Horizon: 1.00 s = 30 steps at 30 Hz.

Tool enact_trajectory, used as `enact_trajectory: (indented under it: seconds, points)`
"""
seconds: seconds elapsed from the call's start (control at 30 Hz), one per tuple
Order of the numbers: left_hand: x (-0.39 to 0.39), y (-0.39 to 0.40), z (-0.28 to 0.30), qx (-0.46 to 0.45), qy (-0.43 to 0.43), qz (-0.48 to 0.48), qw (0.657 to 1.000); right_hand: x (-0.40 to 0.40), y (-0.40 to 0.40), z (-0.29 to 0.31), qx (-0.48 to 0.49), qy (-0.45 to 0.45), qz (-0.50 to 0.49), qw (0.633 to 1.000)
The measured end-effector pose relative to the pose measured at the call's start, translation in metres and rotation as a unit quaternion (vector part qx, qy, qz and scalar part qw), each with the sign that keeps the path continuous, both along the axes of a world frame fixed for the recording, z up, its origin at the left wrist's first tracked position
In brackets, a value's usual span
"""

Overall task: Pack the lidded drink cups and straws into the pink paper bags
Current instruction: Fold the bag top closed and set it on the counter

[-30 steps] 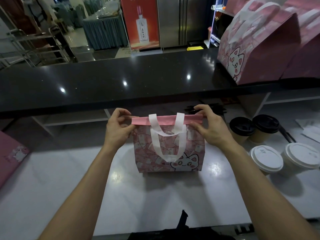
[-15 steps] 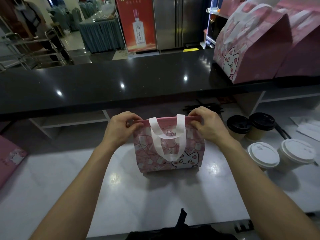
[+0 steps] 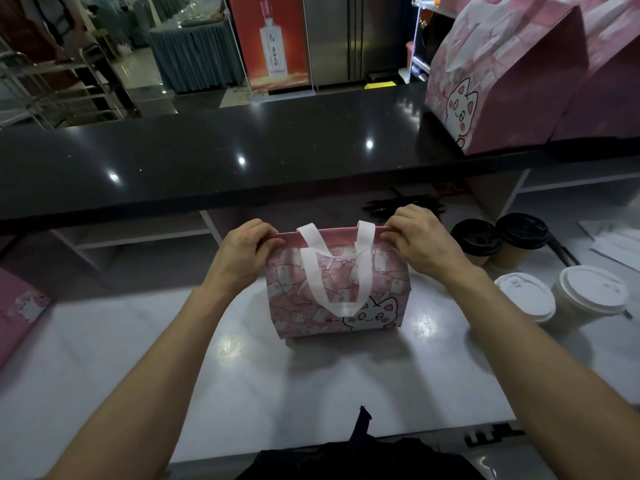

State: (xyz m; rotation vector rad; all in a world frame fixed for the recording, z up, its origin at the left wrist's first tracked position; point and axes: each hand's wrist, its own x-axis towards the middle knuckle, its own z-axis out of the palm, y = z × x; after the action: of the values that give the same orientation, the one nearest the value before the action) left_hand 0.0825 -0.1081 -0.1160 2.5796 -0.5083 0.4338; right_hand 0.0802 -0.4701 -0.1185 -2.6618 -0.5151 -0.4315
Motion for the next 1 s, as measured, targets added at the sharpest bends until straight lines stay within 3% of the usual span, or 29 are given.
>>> enact_trajectory:
  seconds: [0.17, 0.3, 0.4, 0.5, 0.63, 0.83, 1.0]
  points:
    - [-0.001, 0.011, 0.025, 0.046, 0.104, -0.010, 0.993, -0.001, -0.012, 0.033, 0.059, 0.144, -0.010, 0.988]
    - [0.008, -0.005, 0.062, 0.062, 0.106, -0.002, 0.992, 0.012, 0.011, 0.075, 0.065, 0.103, -0.008, 0.993]
    - [0.015, -0.037, 0.079, 0.078, 0.132, -0.044, 0.987, 0.018, 0.048, 0.094, -0.030, 0.121, 0.063, 0.990]
    - [0.017, -0.063, 0.077, 0.162, 0.175, -0.089, 0.967, 0.020, 0.077, 0.084, -0.156, 0.169, 0.092, 0.969]
    - [0.017, -0.068, 0.063, 0.197, 0.128, -0.078, 0.969, 0.018, 0.083, 0.069, -0.158, 0.137, 0.090, 0.974]
    - [0.009, -0.066, 0.048, 0.171, 0.043, -0.107, 0.979, 0.008, 0.079, 0.055, -0.190, 0.036, 0.147, 0.970]
    - [0.008, -0.065, 0.039, 0.151, 0.031, -0.095, 0.983, 0.005, 0.074, 0.044, -0.191, -0.001, 0.166, 0.967]
